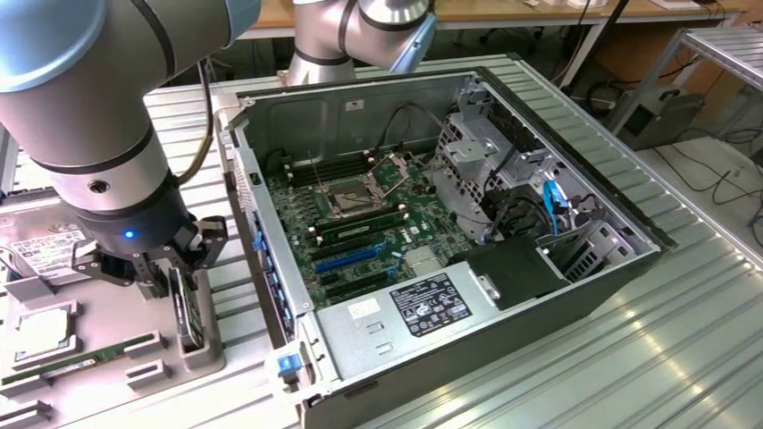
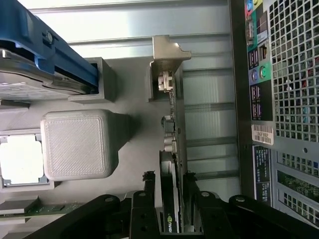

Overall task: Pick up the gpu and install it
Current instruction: 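Pick up the gpu and move the gpu toward the slot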

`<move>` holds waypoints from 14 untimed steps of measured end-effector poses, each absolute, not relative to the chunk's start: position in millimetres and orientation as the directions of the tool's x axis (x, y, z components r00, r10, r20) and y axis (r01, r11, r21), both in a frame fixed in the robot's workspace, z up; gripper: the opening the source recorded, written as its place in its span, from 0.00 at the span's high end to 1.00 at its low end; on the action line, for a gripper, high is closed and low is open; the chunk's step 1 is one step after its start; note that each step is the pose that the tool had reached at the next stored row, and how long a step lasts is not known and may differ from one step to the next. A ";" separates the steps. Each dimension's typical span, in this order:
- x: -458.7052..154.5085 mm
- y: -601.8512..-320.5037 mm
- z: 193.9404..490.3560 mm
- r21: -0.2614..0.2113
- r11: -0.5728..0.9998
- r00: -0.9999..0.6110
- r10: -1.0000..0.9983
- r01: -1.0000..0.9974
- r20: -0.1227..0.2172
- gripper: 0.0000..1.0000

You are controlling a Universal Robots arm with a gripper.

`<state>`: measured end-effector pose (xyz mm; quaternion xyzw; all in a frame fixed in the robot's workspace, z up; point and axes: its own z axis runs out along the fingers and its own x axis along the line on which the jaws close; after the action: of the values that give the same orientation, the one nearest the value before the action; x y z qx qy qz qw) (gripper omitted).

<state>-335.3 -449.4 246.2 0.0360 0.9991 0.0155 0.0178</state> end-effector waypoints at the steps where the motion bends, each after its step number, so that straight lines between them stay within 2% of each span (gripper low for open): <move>1: -335.3 -449.4 246.2 0.032 0.997 -0.997 0.073 0.071 -0.034 0.64; 5: -335.3 -449.6 246.2 0.032 0.997 -0.997 0.072 0.071 -0.034 0.65; 6: -335.3 -449.5 246.2 0.032 0.997 -0.997 0.072 0.071 -0.034 0.72; 7: -335.3 -449.6 246.2 0.032 0.997 -0.997 0.072 0.071 -0.034 0.74; 14: -335.3 -449.5 246.0 0.032 0.998 -0.998 0.049 0.048 -0.034 0.74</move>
<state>-335.3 -449.5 246.0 0.0245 0.9994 0.0157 0.0175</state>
